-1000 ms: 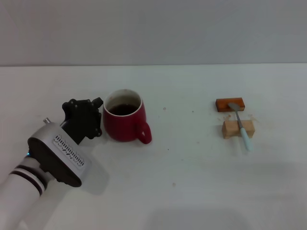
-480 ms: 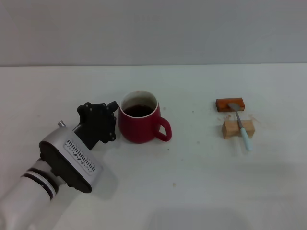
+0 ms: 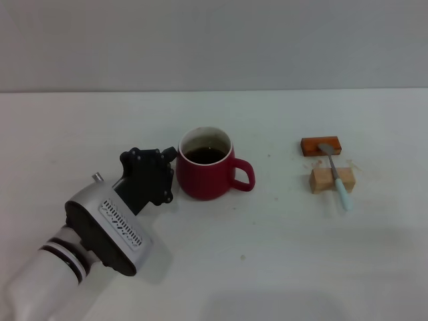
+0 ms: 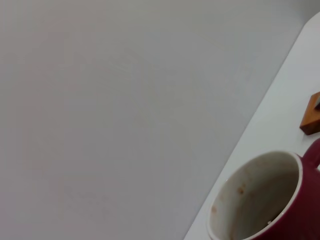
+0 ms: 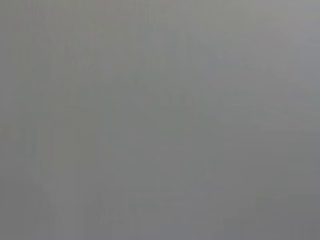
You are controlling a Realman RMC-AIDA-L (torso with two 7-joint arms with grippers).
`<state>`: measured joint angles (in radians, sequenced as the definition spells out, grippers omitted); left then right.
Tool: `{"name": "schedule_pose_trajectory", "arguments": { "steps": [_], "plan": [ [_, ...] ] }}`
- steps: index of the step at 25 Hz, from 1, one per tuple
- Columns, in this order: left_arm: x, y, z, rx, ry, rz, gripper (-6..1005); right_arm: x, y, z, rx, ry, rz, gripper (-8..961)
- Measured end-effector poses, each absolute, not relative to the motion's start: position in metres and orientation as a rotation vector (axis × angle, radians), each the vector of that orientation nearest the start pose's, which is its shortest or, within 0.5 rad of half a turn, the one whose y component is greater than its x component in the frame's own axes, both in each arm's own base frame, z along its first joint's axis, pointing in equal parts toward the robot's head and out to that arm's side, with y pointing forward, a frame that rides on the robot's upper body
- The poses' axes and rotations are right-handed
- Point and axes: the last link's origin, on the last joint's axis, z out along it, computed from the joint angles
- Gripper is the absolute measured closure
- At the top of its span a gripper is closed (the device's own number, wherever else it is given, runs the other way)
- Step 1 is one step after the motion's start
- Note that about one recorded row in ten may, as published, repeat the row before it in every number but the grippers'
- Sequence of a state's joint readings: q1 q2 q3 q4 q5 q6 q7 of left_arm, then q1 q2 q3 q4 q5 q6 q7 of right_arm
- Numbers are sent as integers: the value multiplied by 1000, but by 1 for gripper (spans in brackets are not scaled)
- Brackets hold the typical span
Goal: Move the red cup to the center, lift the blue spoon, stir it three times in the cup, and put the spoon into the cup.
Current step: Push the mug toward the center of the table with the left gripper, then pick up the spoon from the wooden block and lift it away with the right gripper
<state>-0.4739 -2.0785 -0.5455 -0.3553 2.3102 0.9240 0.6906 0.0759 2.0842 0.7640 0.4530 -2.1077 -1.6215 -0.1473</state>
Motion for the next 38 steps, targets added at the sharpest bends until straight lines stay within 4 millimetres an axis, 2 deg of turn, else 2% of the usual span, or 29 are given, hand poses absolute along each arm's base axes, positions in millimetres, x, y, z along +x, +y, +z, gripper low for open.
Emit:
{"name": "schedule_pose_trajectory", "arguments": {
  "steps": [10, 16, 22, 31, 38],
  "plan": [
    [-262, 317, -111, -2070, 338, -201, 948, 325, 221, 17, -1181, 322, 775, 216],
    [-264, 317, -109, -2058, 324, -201, 946, 325, 221, 16, -1190, 325, 778, 216],
    [-279, 319, -91, -1961, 205, -190, 944, 325, 221, 15, -1194, 327, 777, 215],
    [-315, 316, -30, -1645, -328, -535, 940, 323, 222, 13, -1208, 324, 782, 216],
    [-337, 294, 1, -1458, -392, -611, 938, 322, 220, 12, -1215, 317, 787, 216]
  ]
}}
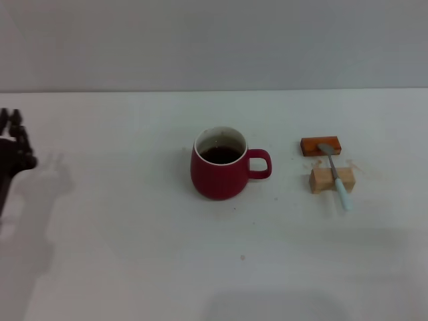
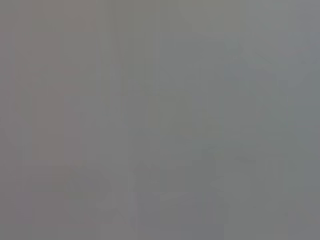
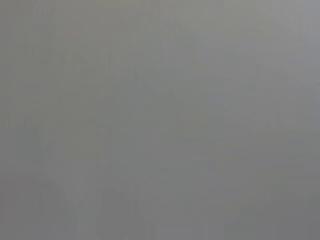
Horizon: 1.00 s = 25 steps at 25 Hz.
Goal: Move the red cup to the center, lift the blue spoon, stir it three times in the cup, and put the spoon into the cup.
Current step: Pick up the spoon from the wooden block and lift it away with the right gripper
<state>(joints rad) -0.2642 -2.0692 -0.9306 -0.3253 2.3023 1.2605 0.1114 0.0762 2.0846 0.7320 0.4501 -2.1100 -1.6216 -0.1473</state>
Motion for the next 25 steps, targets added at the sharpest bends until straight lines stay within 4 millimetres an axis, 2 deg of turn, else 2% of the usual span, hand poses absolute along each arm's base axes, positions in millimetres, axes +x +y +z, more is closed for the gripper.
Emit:
{"name": "schedule_pose_trajectory", "arguments": {
  "steps": [5, 12, 15, 21, 25],
  "plan": [
    [-344, 280, 11, -1394, -419, -663, 853, 320, 218, 10, -1231, 304, 798, 216],
    [-350, 278, 12, -1389, -457, -673, 734, 318, 219, -1, -1288, 358, 835, 215],
    [-352, 280, 10, -1399, -472, -655, 490, 320, 224, -11, -1352, 439, 862, 215],
    [-353, 281, 8, -1406, -484, -648, 256, 318, 222, -23, -1414, 467, 856, 215],
    [-353, 281, 8, -1406, -488, -649, 174, 319, 220, -36, -1488, 496, 829, 215]
  ]
}}
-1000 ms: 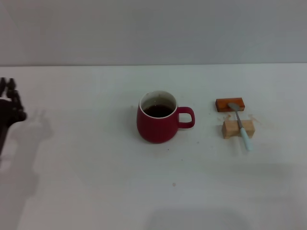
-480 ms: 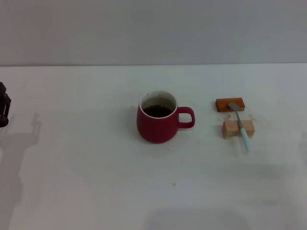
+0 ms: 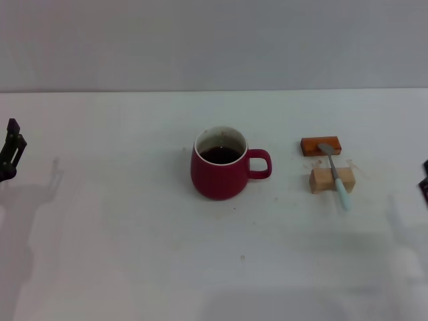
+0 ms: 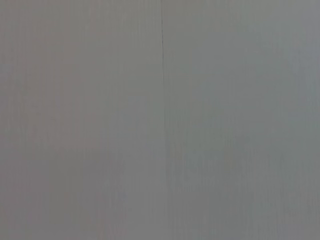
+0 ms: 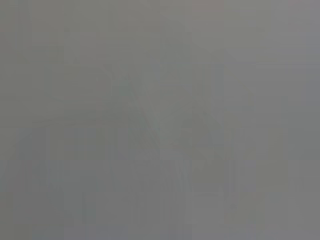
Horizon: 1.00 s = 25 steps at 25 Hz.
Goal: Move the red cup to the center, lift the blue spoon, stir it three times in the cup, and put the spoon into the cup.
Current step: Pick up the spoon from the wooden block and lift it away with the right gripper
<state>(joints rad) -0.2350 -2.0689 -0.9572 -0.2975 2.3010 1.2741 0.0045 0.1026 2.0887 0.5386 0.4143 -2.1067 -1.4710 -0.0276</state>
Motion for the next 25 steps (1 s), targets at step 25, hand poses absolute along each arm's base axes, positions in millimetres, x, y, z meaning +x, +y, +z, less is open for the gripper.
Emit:
{"name": "schedule_pose_trajectory", "arguments": {
  "steps": [25],
  "plan": [
    [-357, 280, 7, -1416, -498, -630, 153, 320, 234, -79, -1754, 606, 696, 216]
  ]
}}
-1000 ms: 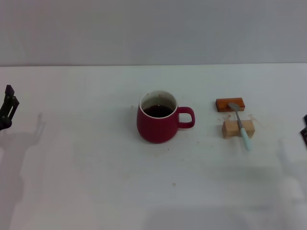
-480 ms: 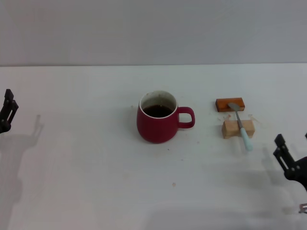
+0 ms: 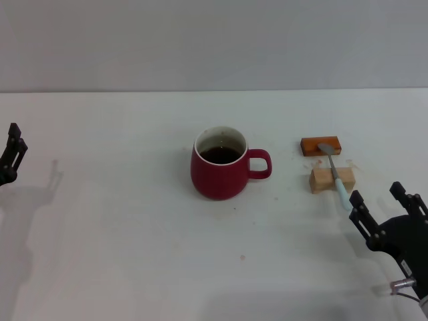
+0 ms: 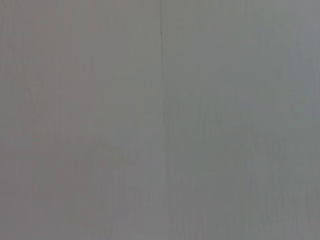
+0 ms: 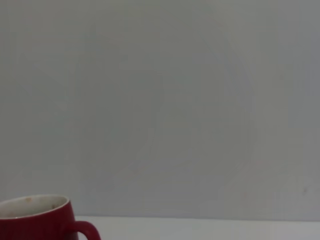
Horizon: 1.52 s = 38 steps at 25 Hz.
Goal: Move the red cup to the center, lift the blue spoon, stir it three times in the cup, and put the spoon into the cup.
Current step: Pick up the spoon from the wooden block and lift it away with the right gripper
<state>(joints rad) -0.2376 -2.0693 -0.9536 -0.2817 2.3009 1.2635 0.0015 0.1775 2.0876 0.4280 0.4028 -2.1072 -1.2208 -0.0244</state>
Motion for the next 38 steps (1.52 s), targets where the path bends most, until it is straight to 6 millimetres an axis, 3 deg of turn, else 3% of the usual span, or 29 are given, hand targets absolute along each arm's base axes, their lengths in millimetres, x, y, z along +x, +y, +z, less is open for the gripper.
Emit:
{"name": "schedule_pose_trajectory", "arguments": {
  "steps": [9, 38],
  "plan": [
    [-356, 280, 6, -1419, -497, -632, 153, 319, 246, -89, -1817, 636, 647, 215],
    [-354, 283, 6, -1424, -491, -636, 154, 319, 261, -94, -1849, 660, 600, 216]
  ]
}}
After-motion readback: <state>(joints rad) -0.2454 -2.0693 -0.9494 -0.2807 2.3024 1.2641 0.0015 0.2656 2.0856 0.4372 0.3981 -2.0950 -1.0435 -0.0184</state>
